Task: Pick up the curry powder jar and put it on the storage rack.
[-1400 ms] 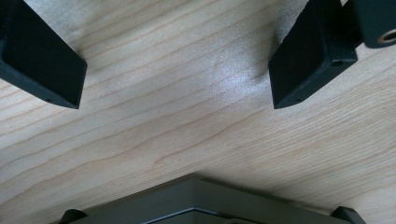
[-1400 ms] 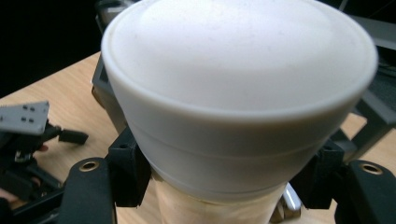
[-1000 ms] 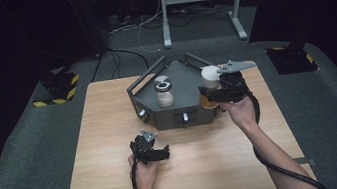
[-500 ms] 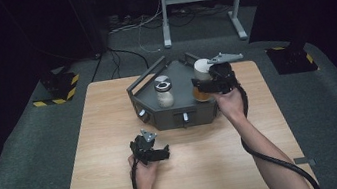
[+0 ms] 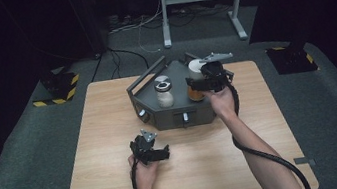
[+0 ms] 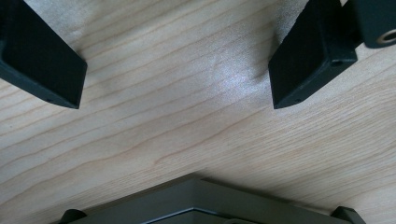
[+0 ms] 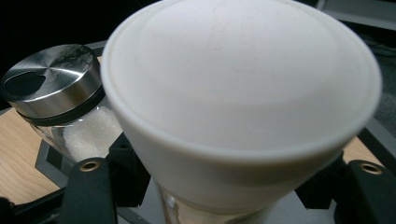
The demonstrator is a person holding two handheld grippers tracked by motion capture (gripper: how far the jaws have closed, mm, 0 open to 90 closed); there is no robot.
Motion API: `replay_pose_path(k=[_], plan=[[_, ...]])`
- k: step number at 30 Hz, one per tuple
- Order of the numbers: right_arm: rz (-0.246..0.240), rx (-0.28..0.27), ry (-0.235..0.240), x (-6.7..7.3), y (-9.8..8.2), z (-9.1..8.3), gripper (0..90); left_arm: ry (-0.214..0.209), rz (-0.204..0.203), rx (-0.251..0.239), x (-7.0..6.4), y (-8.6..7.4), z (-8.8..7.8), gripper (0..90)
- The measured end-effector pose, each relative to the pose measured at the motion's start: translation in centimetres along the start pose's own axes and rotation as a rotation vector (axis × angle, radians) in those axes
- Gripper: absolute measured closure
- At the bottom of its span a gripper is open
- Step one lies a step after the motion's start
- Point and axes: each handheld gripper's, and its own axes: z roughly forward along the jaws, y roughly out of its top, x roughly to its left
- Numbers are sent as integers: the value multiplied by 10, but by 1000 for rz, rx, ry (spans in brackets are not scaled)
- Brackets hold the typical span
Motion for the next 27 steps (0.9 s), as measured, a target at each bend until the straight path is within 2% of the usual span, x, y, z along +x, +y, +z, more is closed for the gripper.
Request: replay_pose_path(k=[11,17,27], plan=[[-39,40,-21,9,2,9,330,0,0,0,0,0,0,43],[-56,35,-22,9,-1,10,330,1,1,0,0,0,0,44],[-45,37,-14,6,-1,11,326,2,1,0,0,0,0,44]])
